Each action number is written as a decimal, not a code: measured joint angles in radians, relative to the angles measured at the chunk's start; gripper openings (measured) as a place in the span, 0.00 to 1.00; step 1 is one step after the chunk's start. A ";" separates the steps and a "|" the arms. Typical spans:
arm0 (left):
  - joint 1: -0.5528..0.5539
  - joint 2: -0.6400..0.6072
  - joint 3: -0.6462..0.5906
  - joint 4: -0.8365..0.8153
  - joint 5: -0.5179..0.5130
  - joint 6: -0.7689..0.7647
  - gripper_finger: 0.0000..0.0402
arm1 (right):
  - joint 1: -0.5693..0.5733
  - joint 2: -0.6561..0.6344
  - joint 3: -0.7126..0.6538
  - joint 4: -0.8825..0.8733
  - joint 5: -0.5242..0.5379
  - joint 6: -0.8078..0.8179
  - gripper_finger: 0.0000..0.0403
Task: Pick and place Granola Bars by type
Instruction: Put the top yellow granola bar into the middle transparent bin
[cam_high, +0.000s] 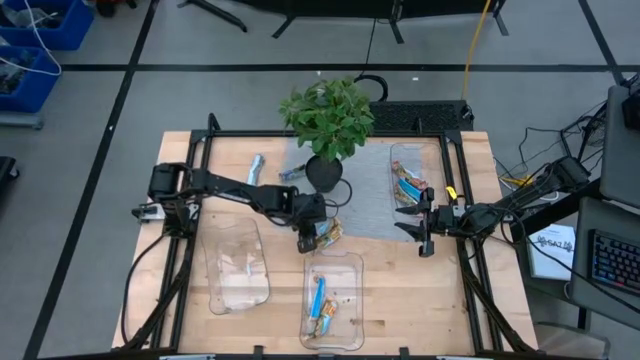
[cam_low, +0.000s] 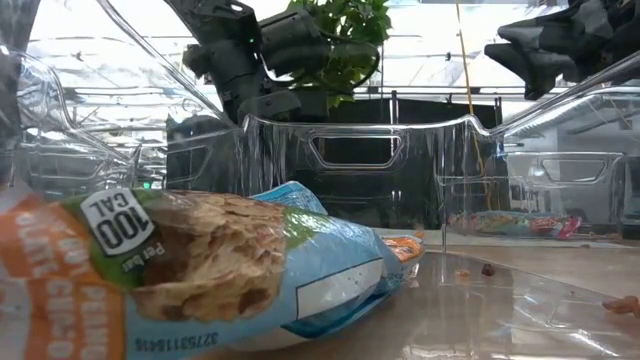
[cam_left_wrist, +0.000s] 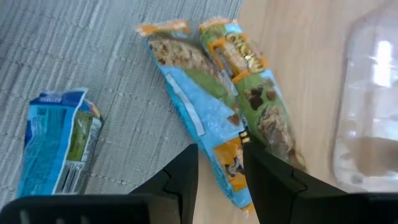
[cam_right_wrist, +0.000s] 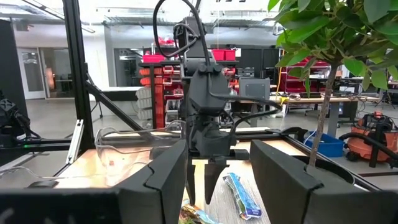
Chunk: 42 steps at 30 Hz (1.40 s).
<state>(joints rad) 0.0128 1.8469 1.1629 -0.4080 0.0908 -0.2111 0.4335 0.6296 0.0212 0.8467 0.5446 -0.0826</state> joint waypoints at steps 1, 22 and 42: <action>-0.001 0.001 0.000 -0.003 -0.009 0.000 0.32 | 0.000 0.000 0.000 0.000 0.000 0.000 0.41; -0.001 0.083 0.001 0.023 0.014 -0.005 0.32 | 0.000 0.000 0.000 0.008 -0.024 0.001 0.41; -0.015 0.070 -0.001 0.003 -0.033 0.007 0.01 | 0.000 0.000 0.000 0.007 -0.023 0.000 0.41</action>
<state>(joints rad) -0.0025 1.9171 1.1622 -0.4054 0.0582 -0.2046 0.4335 0.6292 0.0208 0.8535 0.5220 -0.0826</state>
